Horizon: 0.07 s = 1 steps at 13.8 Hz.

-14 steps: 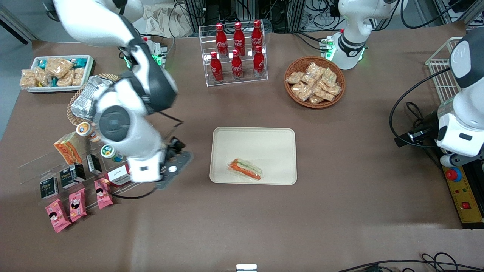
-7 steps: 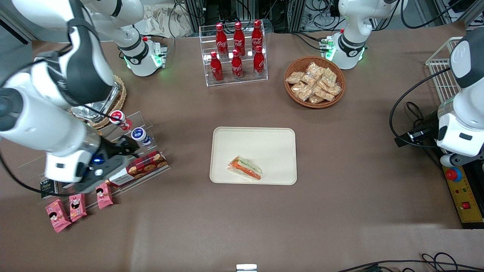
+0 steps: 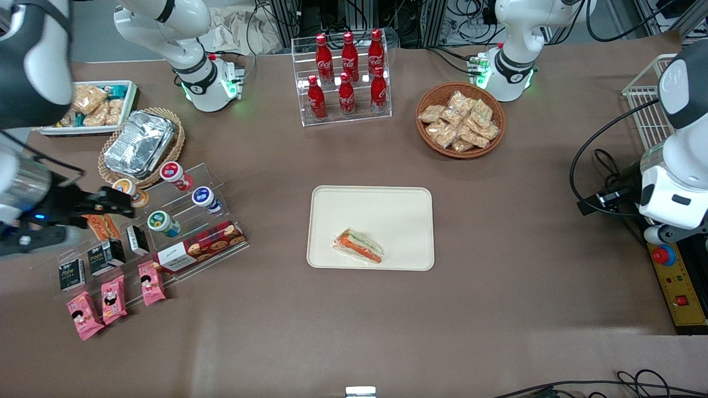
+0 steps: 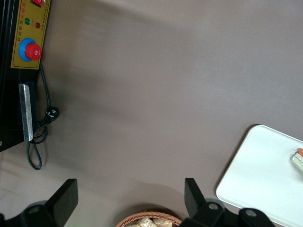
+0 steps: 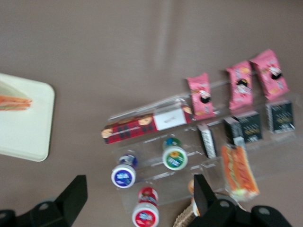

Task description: Place sandwich on tray

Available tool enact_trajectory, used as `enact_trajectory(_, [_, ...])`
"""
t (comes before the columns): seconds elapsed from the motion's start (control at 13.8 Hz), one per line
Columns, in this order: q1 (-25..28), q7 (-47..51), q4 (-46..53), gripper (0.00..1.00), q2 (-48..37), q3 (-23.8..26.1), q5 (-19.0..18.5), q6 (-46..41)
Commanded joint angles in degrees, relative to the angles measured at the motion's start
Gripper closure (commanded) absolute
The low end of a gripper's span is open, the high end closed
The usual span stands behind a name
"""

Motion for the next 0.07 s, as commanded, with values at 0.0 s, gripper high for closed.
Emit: enact_trajectory(0.0, [-3.0, 1.4, -1.4, 0.0, -1.1, 0.4, -0.7, -0.5])
